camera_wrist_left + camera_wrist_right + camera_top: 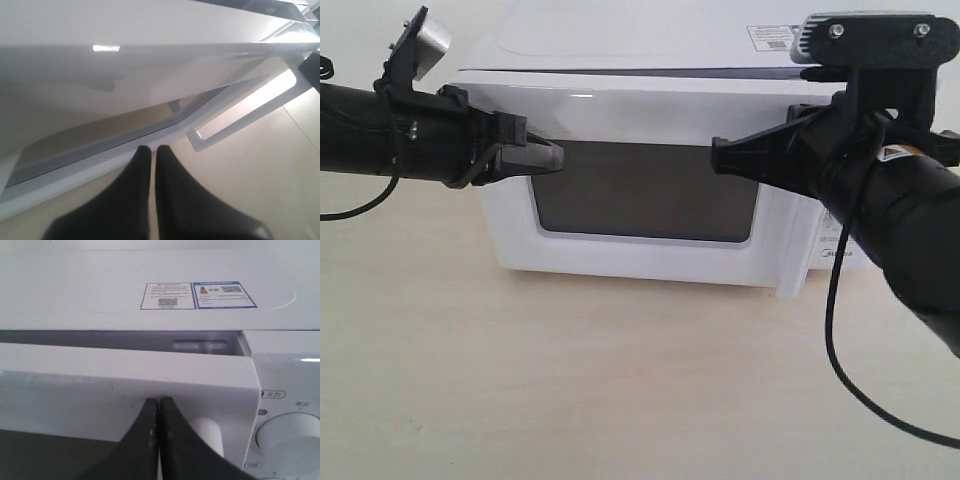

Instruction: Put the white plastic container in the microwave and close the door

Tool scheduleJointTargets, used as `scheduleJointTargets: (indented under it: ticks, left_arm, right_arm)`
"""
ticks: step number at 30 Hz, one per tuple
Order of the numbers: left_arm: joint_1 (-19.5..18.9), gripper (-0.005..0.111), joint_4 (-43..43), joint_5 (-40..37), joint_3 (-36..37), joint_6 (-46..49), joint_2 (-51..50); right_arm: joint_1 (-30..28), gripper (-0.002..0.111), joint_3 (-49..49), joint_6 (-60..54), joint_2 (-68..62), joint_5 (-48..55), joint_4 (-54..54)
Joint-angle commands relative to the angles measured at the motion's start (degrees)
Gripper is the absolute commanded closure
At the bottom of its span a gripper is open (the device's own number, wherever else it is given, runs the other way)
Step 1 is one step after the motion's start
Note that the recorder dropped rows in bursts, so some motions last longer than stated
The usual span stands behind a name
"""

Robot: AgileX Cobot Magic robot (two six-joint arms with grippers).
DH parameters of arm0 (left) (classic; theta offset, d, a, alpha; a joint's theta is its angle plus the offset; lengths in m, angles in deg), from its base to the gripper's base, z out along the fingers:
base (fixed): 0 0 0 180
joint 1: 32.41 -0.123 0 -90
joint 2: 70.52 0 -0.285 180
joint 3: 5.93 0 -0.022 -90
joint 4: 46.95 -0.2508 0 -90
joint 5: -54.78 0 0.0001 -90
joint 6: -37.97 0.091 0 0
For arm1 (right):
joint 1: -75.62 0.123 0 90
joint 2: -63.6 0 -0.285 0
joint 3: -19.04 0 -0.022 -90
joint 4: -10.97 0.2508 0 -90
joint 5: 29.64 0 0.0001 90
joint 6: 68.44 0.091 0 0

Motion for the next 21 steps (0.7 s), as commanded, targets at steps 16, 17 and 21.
scheduleJointTargets:
  ticks: [16,17,21]
  left_arm:
    - [0.27,0.102,-4.9,3.79,5.33,-0.07,14.16]
    - [0.27,0.102,-5.36,4.21,5.92,-0.07,15.15]
    - [0.27,0.102,-6.32,5.15,8.51,-0.07,20.28]
  right_arm:
    - [-4.61,0.109,4.18,-3.21,-5.2,7.32,0.02]
    - [-4.61,0.109,4.18,-3.21,-5.52,7.32,0.02]
    - [-4.61,0.109,4.18,-3.21,-5.29,5.03,0.02]
